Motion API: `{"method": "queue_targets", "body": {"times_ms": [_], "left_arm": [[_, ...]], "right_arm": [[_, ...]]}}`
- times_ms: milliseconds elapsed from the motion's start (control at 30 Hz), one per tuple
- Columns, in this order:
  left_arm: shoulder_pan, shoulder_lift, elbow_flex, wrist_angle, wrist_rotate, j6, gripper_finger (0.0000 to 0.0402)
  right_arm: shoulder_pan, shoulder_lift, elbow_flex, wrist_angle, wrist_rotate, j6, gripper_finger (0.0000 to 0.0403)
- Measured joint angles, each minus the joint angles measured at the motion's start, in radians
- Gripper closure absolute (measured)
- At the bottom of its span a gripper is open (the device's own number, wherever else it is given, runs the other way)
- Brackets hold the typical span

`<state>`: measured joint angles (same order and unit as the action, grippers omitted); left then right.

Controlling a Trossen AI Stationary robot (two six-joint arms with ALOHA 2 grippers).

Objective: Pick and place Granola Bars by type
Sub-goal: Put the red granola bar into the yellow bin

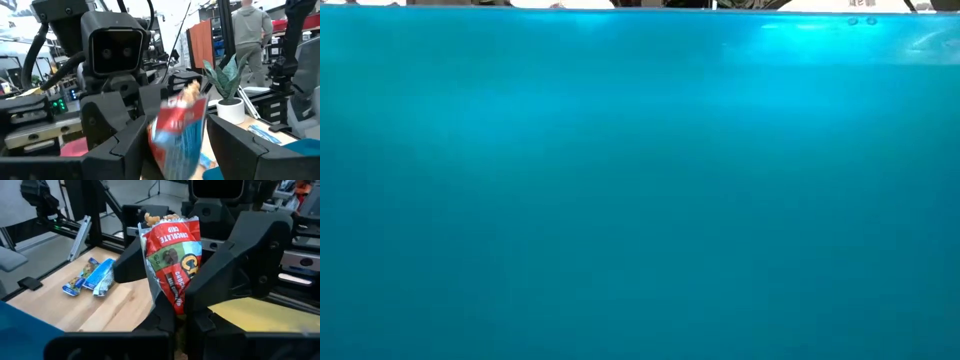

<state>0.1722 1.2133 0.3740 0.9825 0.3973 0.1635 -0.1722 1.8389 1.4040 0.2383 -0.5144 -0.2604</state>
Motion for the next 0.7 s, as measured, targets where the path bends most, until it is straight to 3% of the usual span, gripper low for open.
{"method": "queue_targets", "body": {"times_ms": [300,700], "left_arm": [[0.019,-0.019,0.003,0.011,0.051,-0.003,0.0190],[0.019,-0.118,0.003,-0.194,0.042,0.069,0.0190]], "right_arm": [[0.003,0.000,-0.007,-0.026,-0.011,-0.007,0.0398],[0.002,0.000,-0.008,-0.026,-0.011,-0.013,0.0398]]}}
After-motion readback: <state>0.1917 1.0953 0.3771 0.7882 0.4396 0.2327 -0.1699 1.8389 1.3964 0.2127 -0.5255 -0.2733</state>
